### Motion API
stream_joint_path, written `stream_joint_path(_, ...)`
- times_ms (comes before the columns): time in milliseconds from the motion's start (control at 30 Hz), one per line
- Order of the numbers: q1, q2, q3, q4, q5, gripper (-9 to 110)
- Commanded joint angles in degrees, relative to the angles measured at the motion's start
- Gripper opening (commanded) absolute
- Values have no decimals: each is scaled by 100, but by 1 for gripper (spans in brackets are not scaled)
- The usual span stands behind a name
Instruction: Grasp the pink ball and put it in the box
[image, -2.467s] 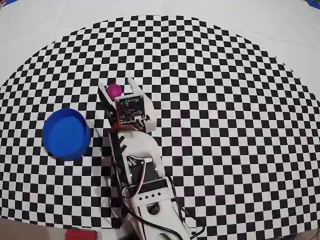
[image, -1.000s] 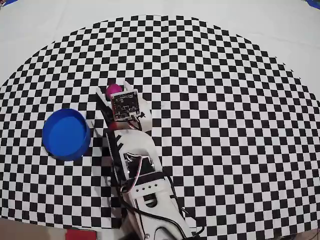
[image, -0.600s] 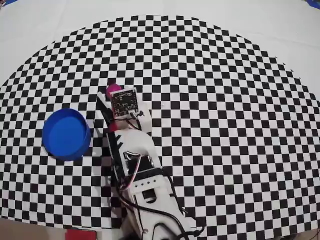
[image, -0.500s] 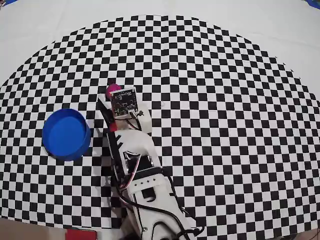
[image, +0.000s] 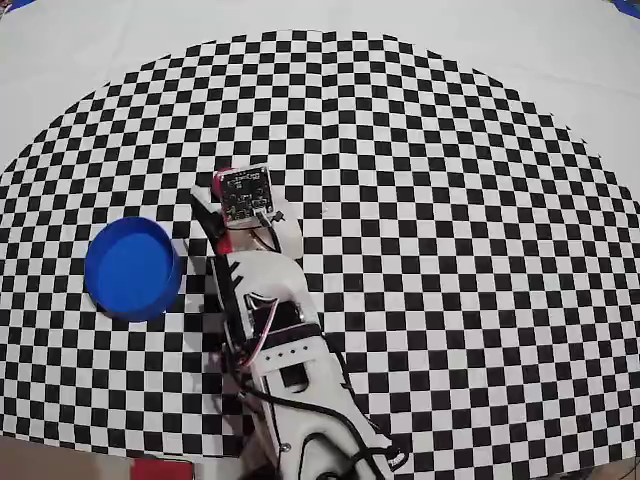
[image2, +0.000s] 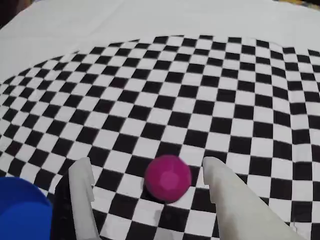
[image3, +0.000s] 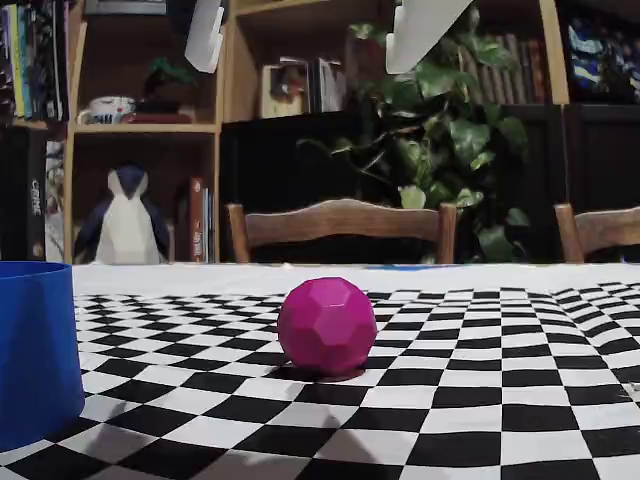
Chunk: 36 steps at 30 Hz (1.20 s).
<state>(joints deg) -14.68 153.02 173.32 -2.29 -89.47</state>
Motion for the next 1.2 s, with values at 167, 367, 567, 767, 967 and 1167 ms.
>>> stream_joint_path(167, -26, -510, -404, -360, -44, 25)
stream_joint_path(367, 0, -677, -457, -413, -44, 25)
stream_joint_path(567, 0, -870, -571, -413, -44, 25)
stream_joint_path(767, 44, -1187, -773, -431, -44, 25)
stream_joint_path(967, 70, -1494, -896, -536, -44, 25)
stream_joint_path(1167, 88, -1784, -1037, -536, -44, 25)
